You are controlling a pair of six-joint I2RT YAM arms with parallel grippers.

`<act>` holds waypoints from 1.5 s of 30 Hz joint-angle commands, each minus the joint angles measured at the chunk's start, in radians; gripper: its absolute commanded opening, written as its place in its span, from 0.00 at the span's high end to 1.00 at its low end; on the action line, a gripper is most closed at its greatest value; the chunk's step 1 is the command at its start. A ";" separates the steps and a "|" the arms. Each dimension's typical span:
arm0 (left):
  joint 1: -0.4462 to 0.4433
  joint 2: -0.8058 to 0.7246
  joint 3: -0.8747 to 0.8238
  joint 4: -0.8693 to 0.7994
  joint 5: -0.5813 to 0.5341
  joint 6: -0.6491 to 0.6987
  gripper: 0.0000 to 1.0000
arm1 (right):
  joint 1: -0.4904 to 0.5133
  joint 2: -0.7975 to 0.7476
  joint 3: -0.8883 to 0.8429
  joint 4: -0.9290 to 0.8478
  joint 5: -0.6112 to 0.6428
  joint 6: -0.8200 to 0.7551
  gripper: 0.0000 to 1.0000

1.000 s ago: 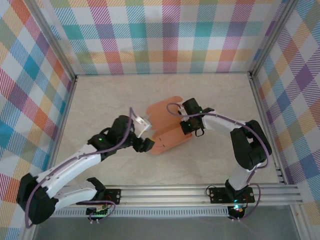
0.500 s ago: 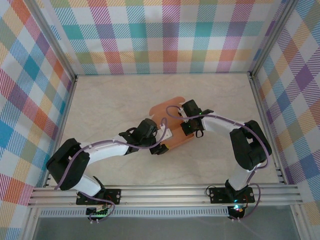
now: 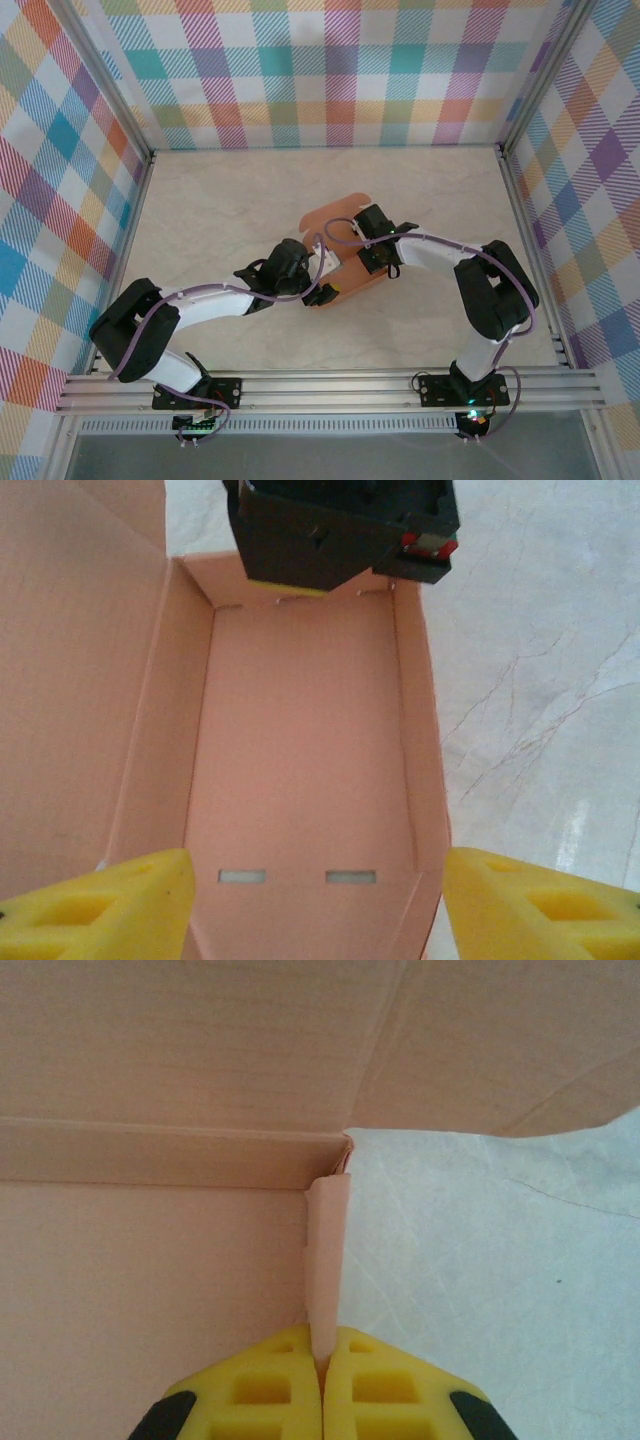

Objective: Fold the paper box

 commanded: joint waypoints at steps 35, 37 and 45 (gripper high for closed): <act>-0.096 0.204 0.132 -0.079 0.045 0.163 0.48 | -0.104 -0.087 -0.085 0.007 -0.331 0.316 0.77; -0.104 0.205 0.142 -0.091 0.043 0.167 0.49 | -0.104 -0.082 -0.084 -0.001 -0.320 0.312 0.78; -0.103 0.140 0.126 -0.044 0.075 0.105 0.49 | -0.099 -0.077 -0.079 -0.015 -0.285 0.310 0.82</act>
